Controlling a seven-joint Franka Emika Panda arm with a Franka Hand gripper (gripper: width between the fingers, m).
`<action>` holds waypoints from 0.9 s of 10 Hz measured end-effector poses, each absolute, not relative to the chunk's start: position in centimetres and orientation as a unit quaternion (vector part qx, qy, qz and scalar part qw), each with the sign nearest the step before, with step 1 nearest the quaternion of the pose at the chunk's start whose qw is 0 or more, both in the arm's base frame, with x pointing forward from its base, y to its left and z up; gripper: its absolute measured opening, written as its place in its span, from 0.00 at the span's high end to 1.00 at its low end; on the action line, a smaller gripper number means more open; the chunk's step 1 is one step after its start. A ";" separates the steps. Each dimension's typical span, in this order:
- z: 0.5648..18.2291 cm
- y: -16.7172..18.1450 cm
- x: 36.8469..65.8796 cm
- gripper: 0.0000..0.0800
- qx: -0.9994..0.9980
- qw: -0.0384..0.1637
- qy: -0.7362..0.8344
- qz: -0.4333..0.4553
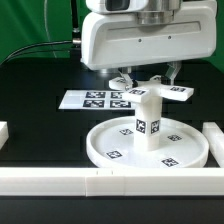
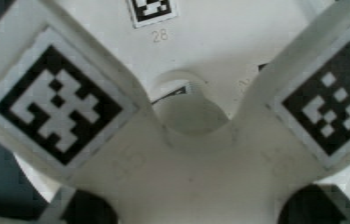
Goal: Assemble round table
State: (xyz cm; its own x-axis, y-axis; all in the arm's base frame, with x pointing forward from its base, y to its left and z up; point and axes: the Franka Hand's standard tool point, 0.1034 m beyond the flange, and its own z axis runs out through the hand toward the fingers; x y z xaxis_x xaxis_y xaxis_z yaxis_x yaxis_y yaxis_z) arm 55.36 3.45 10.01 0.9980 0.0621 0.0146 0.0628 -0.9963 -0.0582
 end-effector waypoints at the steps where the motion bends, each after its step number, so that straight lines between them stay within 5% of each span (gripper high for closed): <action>1: 10.0 3.5 55.3 0.45 -0.999 0.036 0.026 -0.005; 4: 9.9 3.8 55.2 0.45 -0.978 0.058 0.198 0.005; 9: 9.9 4.0 55.4 0.45 -0.937 0.062 0.343 0.004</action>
Offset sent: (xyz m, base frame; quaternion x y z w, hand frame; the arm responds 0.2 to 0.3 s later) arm -0.0127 0.0015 -0.0007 0.0216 -0.0342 0.2991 0.9534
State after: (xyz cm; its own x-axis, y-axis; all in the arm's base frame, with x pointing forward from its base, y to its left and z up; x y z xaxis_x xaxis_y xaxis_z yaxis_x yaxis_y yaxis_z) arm 55.43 3.96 9.93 0.7650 -0.6422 -0.0491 -0.6431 -0.7573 -0.1135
